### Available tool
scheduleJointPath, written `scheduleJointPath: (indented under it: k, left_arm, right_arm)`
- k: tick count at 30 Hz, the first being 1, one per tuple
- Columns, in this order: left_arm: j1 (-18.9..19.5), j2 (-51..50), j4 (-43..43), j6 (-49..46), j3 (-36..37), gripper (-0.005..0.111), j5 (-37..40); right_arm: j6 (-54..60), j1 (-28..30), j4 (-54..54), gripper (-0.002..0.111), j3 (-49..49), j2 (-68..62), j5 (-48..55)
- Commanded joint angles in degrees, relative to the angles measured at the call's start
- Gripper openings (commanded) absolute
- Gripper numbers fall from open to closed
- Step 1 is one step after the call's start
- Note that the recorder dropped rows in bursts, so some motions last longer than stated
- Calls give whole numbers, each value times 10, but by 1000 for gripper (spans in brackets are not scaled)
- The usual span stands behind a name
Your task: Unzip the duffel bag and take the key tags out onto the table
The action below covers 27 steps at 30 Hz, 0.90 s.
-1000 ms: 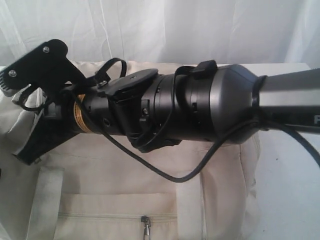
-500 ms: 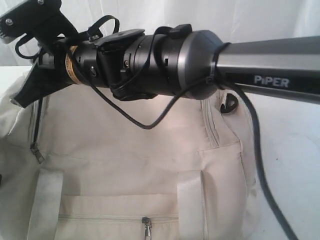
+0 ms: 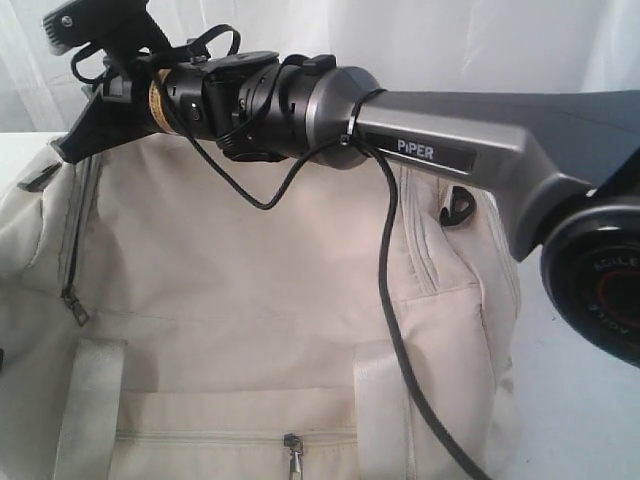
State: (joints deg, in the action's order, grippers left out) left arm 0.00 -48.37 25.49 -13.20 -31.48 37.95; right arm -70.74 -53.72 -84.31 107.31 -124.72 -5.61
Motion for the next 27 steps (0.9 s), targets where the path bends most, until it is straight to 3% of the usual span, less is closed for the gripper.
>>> scheduleJointPath:
  k: [1, 12, 15, 21, 23, 27]
  left_arm:
    - [-1, 4, 2, -3, 0, 0, 38]
    - [-1, 58, -1, -21, 0, 2, 14]
    - [-1, 65, -2, -31, 0, 16, 16]
    - [-1, 90, 52, -126, 0, 56, 23]
    - [-1, 98, 73, -165, 0, 62, 23]
    - [-1, 114, 162, -294, 0, 62, -4]
  right_arm:
    - [-39, 18, 9, 0, 15, -6, 2]
    - [-42, 18, 9, 0, 15, 0, -72]
    - [-45, 18, 9, 0, 15, 0, -73]
    - [-45, 18, 8, 0, 15, 5, -79]
    - [-45, 18, 8, 0, 15, 8, -85]
    - [-45, 18, 8, 0, 15, 15, -101]
